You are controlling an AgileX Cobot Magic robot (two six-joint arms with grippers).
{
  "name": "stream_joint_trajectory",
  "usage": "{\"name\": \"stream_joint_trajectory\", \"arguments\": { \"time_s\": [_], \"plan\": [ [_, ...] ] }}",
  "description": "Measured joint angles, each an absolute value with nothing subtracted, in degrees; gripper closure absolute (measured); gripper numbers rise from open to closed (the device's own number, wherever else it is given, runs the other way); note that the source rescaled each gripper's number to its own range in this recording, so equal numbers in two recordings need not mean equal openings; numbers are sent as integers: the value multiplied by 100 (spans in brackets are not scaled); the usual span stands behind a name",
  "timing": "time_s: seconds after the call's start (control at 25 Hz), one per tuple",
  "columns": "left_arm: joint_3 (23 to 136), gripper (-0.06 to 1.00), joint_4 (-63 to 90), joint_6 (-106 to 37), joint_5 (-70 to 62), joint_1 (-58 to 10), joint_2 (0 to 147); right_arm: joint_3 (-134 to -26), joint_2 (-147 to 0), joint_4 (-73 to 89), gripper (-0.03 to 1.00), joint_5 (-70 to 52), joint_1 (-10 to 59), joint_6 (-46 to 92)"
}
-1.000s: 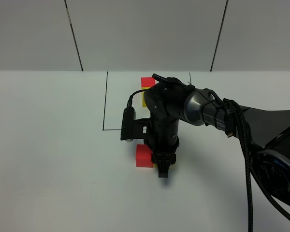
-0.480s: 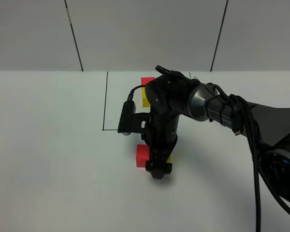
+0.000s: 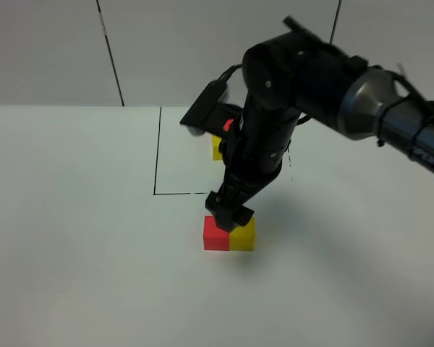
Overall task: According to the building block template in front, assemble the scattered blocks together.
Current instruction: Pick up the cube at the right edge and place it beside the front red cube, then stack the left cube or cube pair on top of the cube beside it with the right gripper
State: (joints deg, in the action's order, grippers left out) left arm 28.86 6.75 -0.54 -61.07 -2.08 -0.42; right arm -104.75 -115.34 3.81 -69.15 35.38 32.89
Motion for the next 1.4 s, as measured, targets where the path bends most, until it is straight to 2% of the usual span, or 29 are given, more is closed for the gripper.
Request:
{"name": "stream_joint_trajectory", "arguments": {
  "time_s": [0.24,0.56,0.76,0.92,1.08,1.4],
  "plan": [
    [2886,57,675,-54,-6107,-208,-42,-9821,-10164,-95,-3,-6378,3203,1072],
    [2886,57,675,-54,-6107,-208,-42,-7202,-7387,-2190,-3,-4144,3069,-2616],
    [2886,57,675,-54,-6107,-208,-42,-5803,-6162,-3196,-3,-3504,3056,-4375],
    [2886,57,675,-54,-6107,-208,-42,-5157,-5671,-3580,-3,-3318,3056,-4775],
    [2886,57,675,-54,-6107,-208,-42,-4963,-5566,-3695,-2,-3206,3056,-4793],
    [2886,57,675,-54,-6107,-208,-42,-5000,-5740,-3779,1,-2581,3056,-3665]
  ]
}}
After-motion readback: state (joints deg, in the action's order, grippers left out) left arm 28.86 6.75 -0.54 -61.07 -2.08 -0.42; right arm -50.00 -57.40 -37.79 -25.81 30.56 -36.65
